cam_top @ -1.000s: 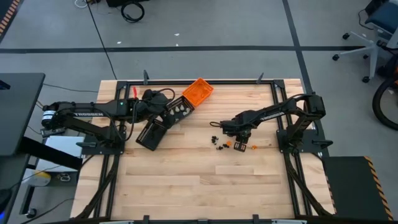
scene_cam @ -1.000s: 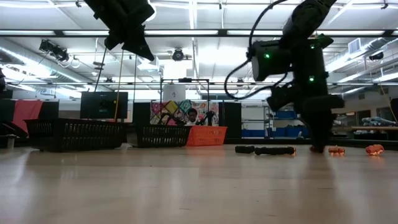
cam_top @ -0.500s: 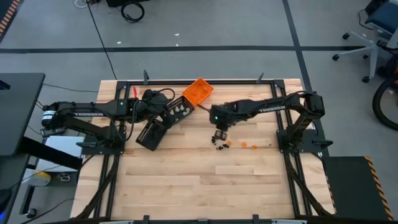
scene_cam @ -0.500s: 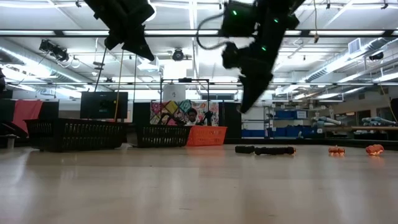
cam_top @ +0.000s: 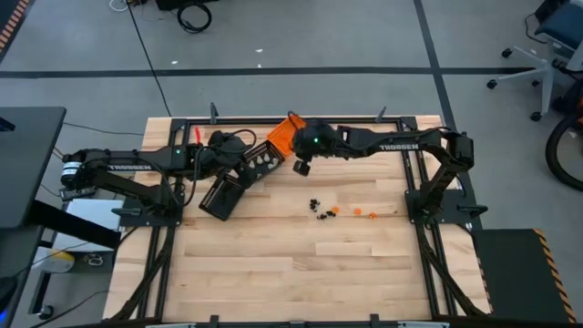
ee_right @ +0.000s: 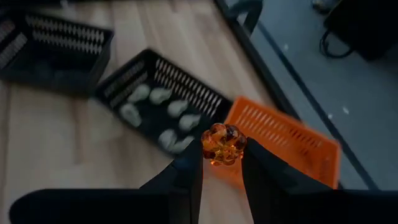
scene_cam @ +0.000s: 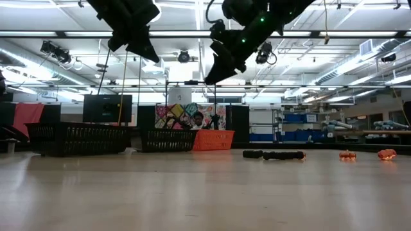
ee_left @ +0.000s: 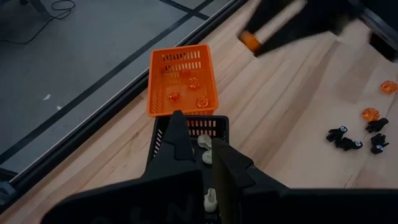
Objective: Sort Halloween decoration
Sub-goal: Put the orange pumpkin toy into the orange bin
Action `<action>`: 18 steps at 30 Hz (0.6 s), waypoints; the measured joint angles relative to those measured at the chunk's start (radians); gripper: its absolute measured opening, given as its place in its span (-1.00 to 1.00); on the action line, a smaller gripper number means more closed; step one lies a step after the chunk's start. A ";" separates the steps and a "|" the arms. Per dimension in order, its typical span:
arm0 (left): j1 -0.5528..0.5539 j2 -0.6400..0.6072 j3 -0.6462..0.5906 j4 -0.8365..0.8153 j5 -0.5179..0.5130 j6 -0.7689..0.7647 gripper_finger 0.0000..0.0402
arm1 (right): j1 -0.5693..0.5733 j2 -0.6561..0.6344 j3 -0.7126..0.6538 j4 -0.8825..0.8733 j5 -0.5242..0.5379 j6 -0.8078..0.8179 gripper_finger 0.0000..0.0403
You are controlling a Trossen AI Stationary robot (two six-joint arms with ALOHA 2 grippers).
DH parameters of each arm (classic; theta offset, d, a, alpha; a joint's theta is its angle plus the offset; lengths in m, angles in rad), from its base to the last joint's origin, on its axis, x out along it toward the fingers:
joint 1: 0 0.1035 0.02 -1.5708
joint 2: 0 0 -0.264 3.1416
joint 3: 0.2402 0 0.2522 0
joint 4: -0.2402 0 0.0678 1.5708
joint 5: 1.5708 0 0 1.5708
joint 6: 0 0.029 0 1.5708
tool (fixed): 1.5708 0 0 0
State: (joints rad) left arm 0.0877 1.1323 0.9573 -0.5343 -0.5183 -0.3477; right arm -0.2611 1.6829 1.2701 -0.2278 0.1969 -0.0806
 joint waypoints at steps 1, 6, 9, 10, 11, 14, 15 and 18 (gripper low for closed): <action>0.000 0.000 0.000 0.000 0.000 0.000 -1.00 | -0.011 0.000 0.000 0.020 -0.009 -0.012 -0.51; 0.000 0.000 0.000 0.000 0.000 0.000 -1.00 | -0.062 0.001 0.000 0.083 -0.067 -0.063 -0.51; 0.000 0.000 0.000 0.000 0.000 0.000 -1.00 | -0.086 0.015 -0.001 0.110 -0.095 -0.069 -0.51; 0.000 0.000 0.000 0.000 0.000 0.000 -1.00 | -0.091 0.021 -0.001 0.114 -0.103 -0.069 -0.51; 0.000 0.000 0.000 0.000 0.000 0.000 -1.00 | -0.095 0.030 -0.001 0.127 -0.110 -0.069 -0.51; 0.000 0.000 0.000 0.000 0.000 0.000 -1.00 | -0.098 0.064 -0.001 0.145 -0.120 -0.071 -0.51; 0.000 0.000 0.000 0.000 0.000 0.000 -1.00 | -0.098 0.079 -0.001 0.155 -0.120 -0.072 -0.51; 0.000 0.000 0.000 0.000 0.000 0.000 -1.00 | -0.098 0.134 -0.001 0.193 -0.120 -0.073 -0.51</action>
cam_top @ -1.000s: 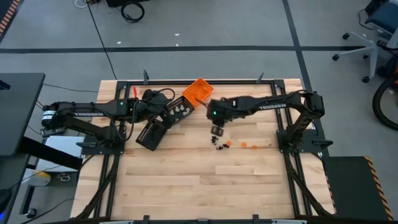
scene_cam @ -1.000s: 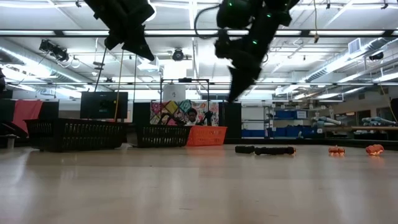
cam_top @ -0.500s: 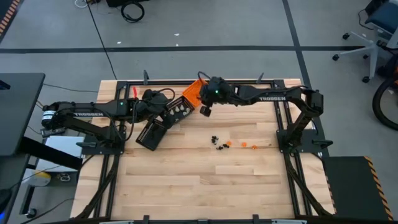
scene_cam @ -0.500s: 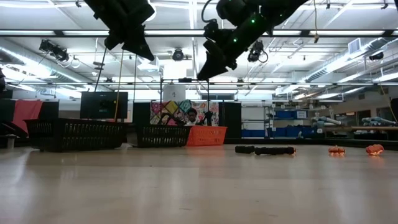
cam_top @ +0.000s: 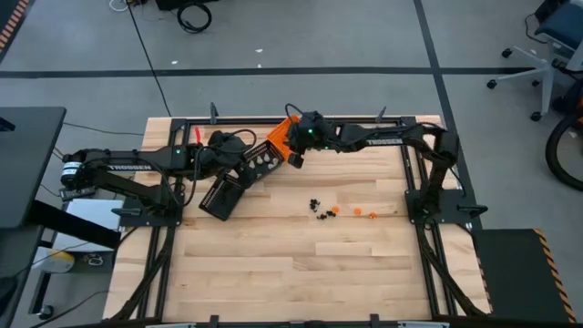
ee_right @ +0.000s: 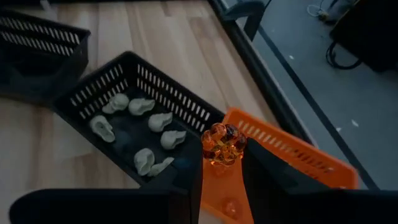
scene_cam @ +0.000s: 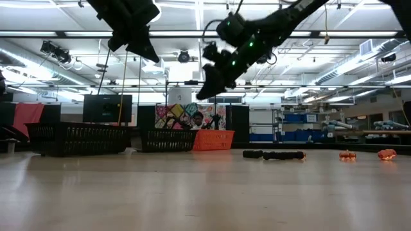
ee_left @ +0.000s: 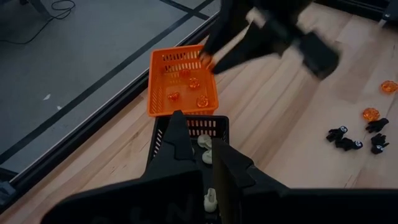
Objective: Sort Halloween decoration
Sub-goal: Put the orange pumpkin toy into the orange bin, then put the black voodoo toy into the bottom black bin
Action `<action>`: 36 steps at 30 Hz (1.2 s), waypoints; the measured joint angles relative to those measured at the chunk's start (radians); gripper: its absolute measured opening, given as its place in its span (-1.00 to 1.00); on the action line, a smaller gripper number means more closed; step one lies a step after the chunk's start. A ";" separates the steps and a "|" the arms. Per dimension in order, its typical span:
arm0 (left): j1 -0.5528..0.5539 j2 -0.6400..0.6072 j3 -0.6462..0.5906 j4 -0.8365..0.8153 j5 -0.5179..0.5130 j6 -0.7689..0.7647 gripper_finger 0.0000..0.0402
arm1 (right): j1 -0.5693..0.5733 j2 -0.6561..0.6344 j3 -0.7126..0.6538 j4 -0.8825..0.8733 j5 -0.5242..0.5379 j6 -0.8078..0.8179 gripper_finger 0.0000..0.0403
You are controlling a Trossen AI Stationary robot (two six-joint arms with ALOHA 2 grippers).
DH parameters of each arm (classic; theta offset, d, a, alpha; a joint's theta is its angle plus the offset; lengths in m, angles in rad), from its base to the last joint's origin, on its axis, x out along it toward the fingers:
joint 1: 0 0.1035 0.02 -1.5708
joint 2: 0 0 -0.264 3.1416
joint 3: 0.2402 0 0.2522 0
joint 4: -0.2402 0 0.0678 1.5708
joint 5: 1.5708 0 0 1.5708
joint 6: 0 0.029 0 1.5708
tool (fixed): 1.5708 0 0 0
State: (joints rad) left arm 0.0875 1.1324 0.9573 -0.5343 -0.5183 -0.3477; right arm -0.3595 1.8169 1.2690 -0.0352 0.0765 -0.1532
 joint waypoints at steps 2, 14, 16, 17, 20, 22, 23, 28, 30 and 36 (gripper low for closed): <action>0.000 0.000 0.000 0.000 0.000 0.000 -1.00 | 0.000 0.045 0.000 0.032 0.000 0.000 -0.51; 0.000 0.000 0.000 0.000 0.000 0.000 -1.00 | -0.037 0.221 0.000 0.155 0.083 0.015 -0.51; 0.000 0.000 0.000 -0.001 0.000 0.000 -1.00 | -0.040 0.220 0.001 0.144 0.123 0.024 -0.51; 0.000 0.000 0.000 0.000 0.000 0.000 -1.00 | -0.040 0.220 0.001 0.143 0.133 0.022 -0.51; 0.000 0.000 0.000 0.000 0.000 0.000 -1.00 | -0.042 0.212 0.001 0.144 0.136 -0.003 -0.49; 0.000 0.000 0.000 0.000 0.000 0.000 -1.00 | -0.041 0.209 0.001 0.149 0.136 -0.015 -0.44; 0.000 0.000 0.000 0.000 0.000 0.000 -1.00 | -0.041 0.209 0.001 0.142 0.136 -0.017 -0.41; 0.000 0.000 0.000 0.000 0.000 0.000 -1.00 | -0.041 0.209 0.001 0.122 0.135 -0.008 -0.21; 0.000 0.000 0.000 0.000 0.000 0.000 -1.00 | -0.039 0.198 0.001 0.099 0.141 -0.010 -0.13; 0.000 0.000 0.000 0.000 0.000 0.000 -1.00 | -0.038 0.099 0.001 0.046 0.212 -0.026 -0.03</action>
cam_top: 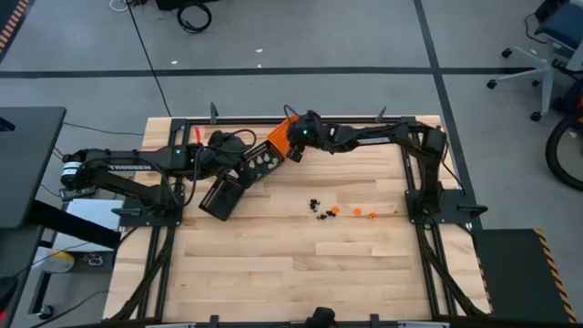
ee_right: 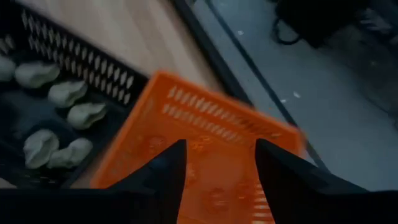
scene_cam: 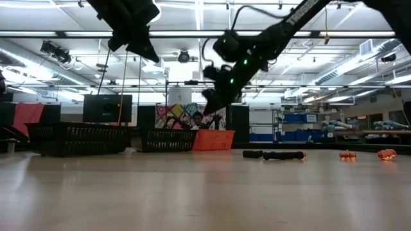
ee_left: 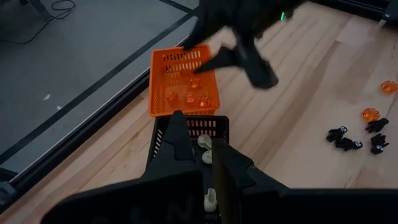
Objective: Sort Halloween decoration
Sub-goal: Put the black voodoo toy into the bottom black bin
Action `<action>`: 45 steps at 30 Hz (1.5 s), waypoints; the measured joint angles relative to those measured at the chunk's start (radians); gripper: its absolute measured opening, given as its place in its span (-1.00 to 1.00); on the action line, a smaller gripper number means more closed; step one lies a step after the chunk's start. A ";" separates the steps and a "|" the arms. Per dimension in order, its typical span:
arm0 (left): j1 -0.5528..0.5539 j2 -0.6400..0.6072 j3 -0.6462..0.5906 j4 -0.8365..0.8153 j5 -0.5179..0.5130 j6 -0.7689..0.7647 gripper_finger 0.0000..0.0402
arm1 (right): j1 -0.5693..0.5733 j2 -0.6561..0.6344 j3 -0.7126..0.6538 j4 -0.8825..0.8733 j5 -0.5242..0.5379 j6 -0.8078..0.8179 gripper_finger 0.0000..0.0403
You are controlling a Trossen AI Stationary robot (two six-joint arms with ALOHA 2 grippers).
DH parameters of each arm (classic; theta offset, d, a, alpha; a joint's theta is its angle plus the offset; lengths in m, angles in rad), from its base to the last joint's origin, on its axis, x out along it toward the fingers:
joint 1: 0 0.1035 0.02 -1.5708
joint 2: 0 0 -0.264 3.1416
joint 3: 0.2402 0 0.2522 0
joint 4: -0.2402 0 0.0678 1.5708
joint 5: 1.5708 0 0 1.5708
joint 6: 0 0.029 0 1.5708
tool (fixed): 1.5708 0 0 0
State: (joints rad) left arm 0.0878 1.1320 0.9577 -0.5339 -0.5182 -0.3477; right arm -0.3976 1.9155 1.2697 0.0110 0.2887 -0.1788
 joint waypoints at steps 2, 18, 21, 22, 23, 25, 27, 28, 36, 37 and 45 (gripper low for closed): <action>0.000 0.000 0.000 0.000 0.000 0.000 -1.00 | 0.001 -0.050 0.000 -0.043 0.007 0.020 -0.04; 0.000 0.000 0.000 0.000 0.000 0.000 -1.00 | 0.099 -0.169 0.000 -0.482 -0.290 0.209 -0.07; 0.000 0.000 0.000 0.000 0.000 0.000 -1.00 | 0.134 -0.169 0.000 -0.528 -0.290 0.249 -0.07; 0.000 0.000 0.000 0.000 0.000 0.000 -1.00 | 0.145 -0.169 0.000 -0.542 -0.290 0.271 -0.07; 0.000 0.000 0.000 0.000 0.000 0.000 -1.00 | 0.156 -0.168 0.000 -0.554 -0.289 0.295 -0.07; 0.000 0.000 0.000 0.000 0.000 0.000 -1.00 | 0.179 -0.168 0.000 -0.568 -0.285 0.331 -0.06; 0.000 0.000 0.000 0.000 0.000 0.000 -1.00 | 0.202 -0.168 0.000 -0.570 -0.283 0.341 -0.04; 0.000 0.000 0.000 0.000 0.000 0.000 -1.00 | 0.214 -0.168 0.000 -0.570 -0.283 0.352 -0.02; 0.000 0.000 0.000 0.000 0.000 0.000 -1.00 | 0.268 -0.095 0.000 -0.623 -0.281 0.527 0.13; 0.000 0.000 0.000 0.001 0.000 0.000 -1.00 | 0.275 -0.085 0.000 -0.629 -0.282 0.541 0.13; 0.000 0.000 0.000 0.015 0.000 0.000 -1.00 | 0.329 -0.030 0.000 -0.659 -0.289 0.564 0.12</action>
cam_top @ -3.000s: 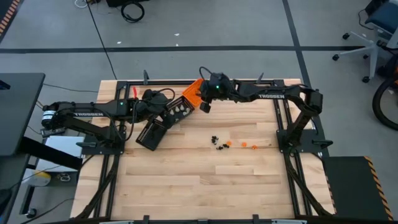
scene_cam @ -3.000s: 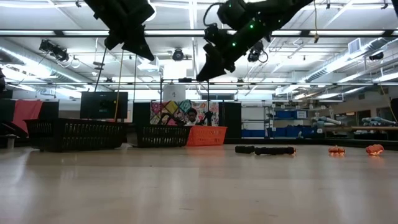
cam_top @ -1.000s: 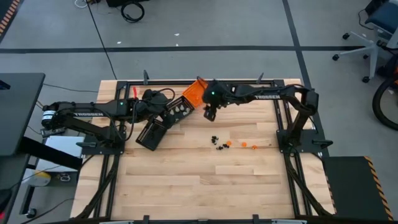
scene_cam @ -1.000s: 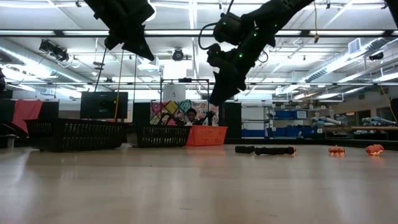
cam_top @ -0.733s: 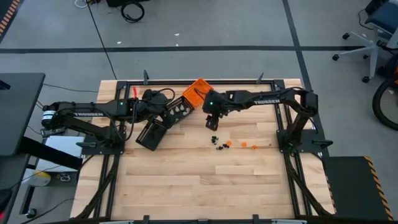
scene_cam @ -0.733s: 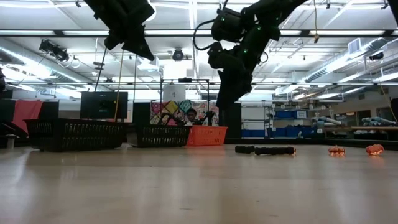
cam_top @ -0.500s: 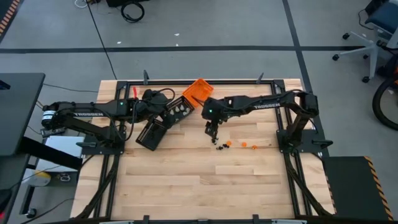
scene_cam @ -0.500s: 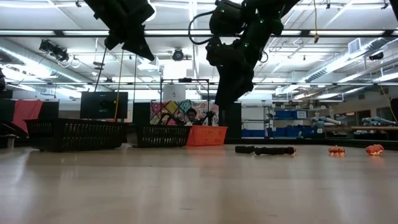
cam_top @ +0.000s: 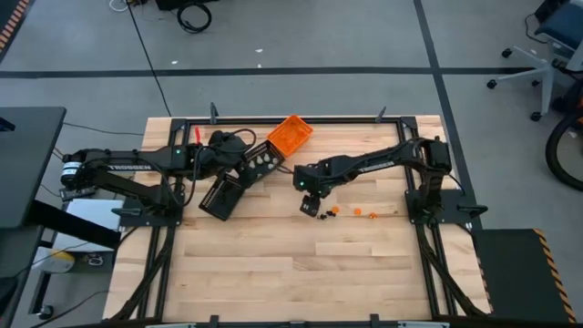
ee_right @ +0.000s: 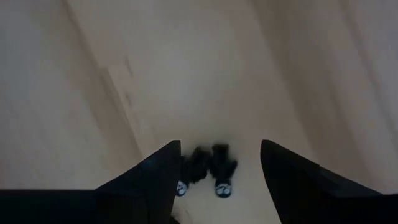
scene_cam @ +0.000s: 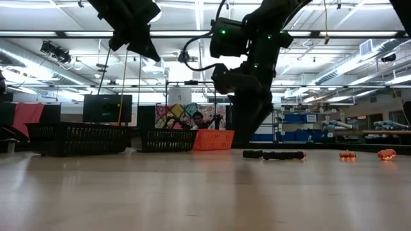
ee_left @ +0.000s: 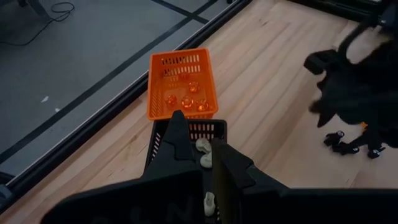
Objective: Sort Halloween decoration
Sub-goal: Put the black voodoo toy into the bottom black bin
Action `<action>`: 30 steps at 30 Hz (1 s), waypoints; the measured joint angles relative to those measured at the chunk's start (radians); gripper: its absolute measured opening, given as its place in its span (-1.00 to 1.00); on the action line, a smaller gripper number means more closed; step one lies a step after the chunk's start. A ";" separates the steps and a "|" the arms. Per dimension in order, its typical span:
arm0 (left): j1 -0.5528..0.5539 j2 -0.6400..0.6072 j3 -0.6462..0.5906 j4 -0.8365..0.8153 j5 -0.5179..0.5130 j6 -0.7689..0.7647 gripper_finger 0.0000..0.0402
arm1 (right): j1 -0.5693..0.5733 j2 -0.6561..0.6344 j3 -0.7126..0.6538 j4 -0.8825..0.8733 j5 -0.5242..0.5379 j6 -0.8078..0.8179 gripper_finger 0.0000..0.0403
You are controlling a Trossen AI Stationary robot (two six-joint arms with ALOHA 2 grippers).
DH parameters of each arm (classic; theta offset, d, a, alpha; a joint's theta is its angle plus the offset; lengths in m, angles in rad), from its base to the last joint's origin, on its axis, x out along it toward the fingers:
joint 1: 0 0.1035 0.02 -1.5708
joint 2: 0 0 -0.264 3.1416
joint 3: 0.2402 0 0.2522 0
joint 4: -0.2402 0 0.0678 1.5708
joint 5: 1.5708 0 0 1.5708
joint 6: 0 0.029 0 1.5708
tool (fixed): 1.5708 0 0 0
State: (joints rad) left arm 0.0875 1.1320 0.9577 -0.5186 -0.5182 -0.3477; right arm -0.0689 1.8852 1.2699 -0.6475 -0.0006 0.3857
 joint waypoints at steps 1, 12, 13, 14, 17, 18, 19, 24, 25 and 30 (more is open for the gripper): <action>0.000 0.000 0.000 -0.001 0.000 0.000 -1.00 | 0.007 0.008 0.000 -0.002 0.000 0.000 0.12; 0.000 0.000 0.000 0.010 0.000 0.000 -1.00 | 0.088 0.051 -0.001 -0.031 0.105 -0.033 0.11; 0.000 0.000 0.000 0.011 0.000 0.000 -1.00 | 0.091 0.057 0.000 -0.014 0.105 -0.037 0.11; 0.000 0.000 0.000 0.011 0.000 0.000 -1.00 | 0.093 0.061 0.000 -0.004 0.105 -0.038 0.11; 0.000 0.000 0.000 0.016 0.000 0.000 -1.00 | 0.093 0.080 0.000 -0.011 0.100 -0.037 0.11; 0.000 0.000 0.000 0.018 0.000 0.000 -1.00 | 0.093 0.087 0.004 -0.013 0.091 -0.036 0.11; 0.000 0.000 0.000 0.024 0.000 0.000 -1.00 | 0.093 0.094 0.003 -0.016 0.076 -0.033 0.11; 0.000 0.000 0.001 0.039 0.000 0.000 -1.00 | 0.091 0.117 0.004 -0.015 0.047 -0.038 0.04; 0.000 0.000 0.001 0.036 0.000 0.000 -1.00 | 0.091 0.117 0.005 -0.014 0.047 -0.044 0.01; 0.000 0.000 0.001 0.037 0.000 0.000 -1.00 | 0.092 0.114 0.004 -0.008 0.044 -0.059 -0.21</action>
State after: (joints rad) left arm 0.0879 1.1320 0.9585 -0.4816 -0.5186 -0.3481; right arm 0.0235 1.9987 1.2735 -0.6552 0.0436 0.3270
